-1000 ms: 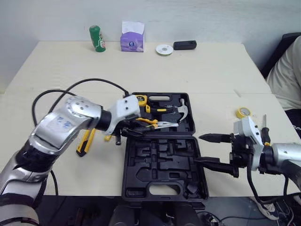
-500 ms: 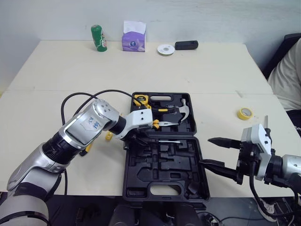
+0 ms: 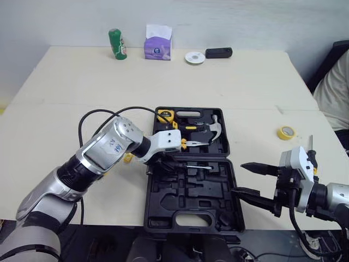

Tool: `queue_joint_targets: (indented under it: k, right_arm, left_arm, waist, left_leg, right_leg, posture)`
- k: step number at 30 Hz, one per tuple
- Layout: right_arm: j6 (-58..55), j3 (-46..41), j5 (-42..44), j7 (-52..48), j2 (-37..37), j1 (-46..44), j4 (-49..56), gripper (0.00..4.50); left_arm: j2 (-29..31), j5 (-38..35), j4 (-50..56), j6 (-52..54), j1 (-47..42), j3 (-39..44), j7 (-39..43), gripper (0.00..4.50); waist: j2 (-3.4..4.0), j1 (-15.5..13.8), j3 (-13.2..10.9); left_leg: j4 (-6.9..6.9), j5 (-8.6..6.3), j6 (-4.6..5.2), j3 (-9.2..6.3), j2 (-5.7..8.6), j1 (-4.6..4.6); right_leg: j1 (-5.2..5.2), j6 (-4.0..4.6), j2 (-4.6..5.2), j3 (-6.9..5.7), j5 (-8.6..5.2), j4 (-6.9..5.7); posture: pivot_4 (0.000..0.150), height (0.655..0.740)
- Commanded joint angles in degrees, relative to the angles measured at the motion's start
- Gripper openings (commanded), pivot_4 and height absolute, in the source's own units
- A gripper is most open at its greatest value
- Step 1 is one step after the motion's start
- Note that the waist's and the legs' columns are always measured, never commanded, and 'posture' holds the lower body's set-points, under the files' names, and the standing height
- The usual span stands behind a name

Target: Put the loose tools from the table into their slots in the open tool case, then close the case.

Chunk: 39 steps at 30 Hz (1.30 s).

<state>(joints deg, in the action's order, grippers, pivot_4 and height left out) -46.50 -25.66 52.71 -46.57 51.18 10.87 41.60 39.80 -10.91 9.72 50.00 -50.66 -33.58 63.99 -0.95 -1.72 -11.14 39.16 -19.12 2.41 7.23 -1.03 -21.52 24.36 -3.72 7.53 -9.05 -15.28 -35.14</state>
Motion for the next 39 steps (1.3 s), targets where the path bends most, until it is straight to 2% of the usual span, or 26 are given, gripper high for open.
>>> queue_joint_targets:
  k: [1, 2, 4, 5, 6, 10, 13, 16, 19, 23, 27, 39]
  right_arm:
    - [-0.04, -1.74, 2.6, 0.69, 0.31, -0.12, 2.24, 4.5]
    - [0.01, -1.72, 2.79, 0.85, 0.34, -0.05, 2.29, 4.5]
    - [0.09, -1.71, 3.03, 1.06, 0.43, 0.2, 2.37, 4.5]
    - [0.1, -1.73, 3.17, 1.05, 0.49, 0.4, 2.41, 4.5]
    - [0.1, -1.71, 3.29, 1.03, 0.55, 0.53, 2.43, 4.5]
    - [0.42, -1.01, 3.08, 1.3, 0.85, -0.24, 2.08, 4.5]
    - [1.07, 0.21, 2.8, 1.71, 0.71, -2.71, 1.41, 4.5]
    - [1.27, 2.12, 2.14, 1.81, 0.66, -5.22, 0.61, 4.5]
    - [1.27, 3.2, 1.67, 1.23, 0.84, -6.28, 0.04, 4.5]
    - [1.41, 4.09, 1.17, 0.65, 1.26, -7.61, -0.77, 4.5]
    - [1.4, 4.83, 1.05, 0.61, 1.01, -8.59, -0.82, 4.5]
    - [2.42, 8.23, -1.63, 1.61, -0.37, -8.63, -0.94, 4.5]
  left_arm:
    - [-0.22, 1.13, -0.77, -0.71, 0.7, 0.89, -0.26, 1.04]
    - [-0.14, 1.33, -0.9, -0.74, 0.78, 0.92, -0.35, 1.04]
    - [0.35, 0.77, -0.48, -0.42, 0.77, 1.59, 0.43, 2.05]
    - [0.88, 0.11, 0.04, 0.11, 0.46, 2.28, 1.22, 2.27]
    - [1.16, -0.81, 0.54, 1.01, -0.04, 3.45, 1.81, 2.83]
    - [-0.3, -7.44, 0.92, 6.72, -2.07, 11.04, 2.62, 4.44]
    - [-2.31, -11.55, -1.11, 5.32, -0.52, 18.78, 1.59, 4.44]
    - [-3.05, -9.37, -4.55, -8.37, 4.46, 21.7, 1.48, 4.44]
    - [-5.27, -9.39, -7.54, -17.88, 9.29, 23.7, 2.06, 3.71]
    - [-10.45, -12.48, -9.91, -21.35, 13.85, 26.84, 0.49, 1.99]
    - [-10.81, -12.31, -9.8, -22.74, 17.04, 25.96, 1.9, 0.13]
    - [-9.39, -4.4, -17.28, -32.14, 18.15, 20.88, 4.59, 0.05]
  waist:
    - [0.0, 0.0, 0.0]
    - [0.0, 0.0, 0.0]
    - [0.0, 0.02, 0.0]
    - [0.0, 0.03, 0.0]
    - [0.0, 0.03, 0.0]
    - [0.0, 0.07, 0.0]
    - [0.0, 0.27, 0.0]
    - [0.01, 0.41, 0.01]
    - [0.02, 0.26, 0.01]
    - [0.0, -0.03, 0.01]
    - [0.0, 0.08, 0.01]
    - [0.01, 0.2, 0.01]
  left_leg:
    - [0.0, 0.0, 0.0, -0.01, 0.0, 0.0]
    - [0.0, 0.0, 0.01, -0.03, 0.0, 0.0]
    - [0.01, 0.01, 0.02, -0.05, 0.01, 0.01]
    - [0.02, 0.01, 0.02, -0.05, 0.01, 0.01]
    - [0.02, 0.01, 0.02, -0.05, 0.01, 0.02]
    - [0.05, 0.03, 0.03, -0.08, 0.01, 0.02]
    - [0.06, 0.04, 0.03, -0.1, 0.01, 0.02]
    - [0.05, 0.05, 0.01, -0.09, 0.01, 0.05]
    - [0.05, 0.07, -0.03, -0.08, 0.01, 0.14]
    - [0.07, 0.07, 0.03, -0.12, 0.07, 0.06]
    - [0.08, 0.07, 0.07, -0.17, 0.1, 0.02]
    - [0.08, 0.07, 0.07, -0.17, 0.09, 0.07]
  right_leg:
    - [-0.01, 0.0, 0.0, 0.0, 0.0, 0.0]
    - [-0.03, -0.01, 0.0, -0.01, 0.01, 0.0]
    - [-0.05, -0.01, 0.01, -0.01, 0.01, 0.01]
    - [-0.05, -0.01, 0.02, -0.02, 0.01, 0.02]
    - [-0.06, -0.01, 0.02, -0.01, 0.01, 0.01]
    - [-0.06, -0.01, 0.03, -0.01, 0.01, 0.0]
    - [-0.07, -0.01, 0.03, -0.02, 0.01, -0.16]
    - [-0.07, -0.01, 0.02, -0.01, 0.01, -0.28]
    - [-0.09, 0.01, 0.02, 0.0, 0.0, -0.3]
    - [-0.1, -0.02, 0.06, -0.04, 0.01, -0.27]
    - [-0.13, -0.07, 0.11, -0.07, 0.04, -0.2]
    - [-0.17, -0.08, 0.11, -0.08, 0.05, -0.08]
  posture:
    - [0.15, 0.7278]
    - [0.15, 0.7278]
    - [0.15, 0.7278]
    - [0.15, 0.7278]
    - [0.15, 0.7278]
    - [0.15, 0.7278]
    - [0.15, 0.7278]
    - [0.15, 0.7278]
    - [0.15, 0.7278]
    - [0.15, 0.7278]
    - [0.15, 0.7278]
    - [0.15, 0.7278]
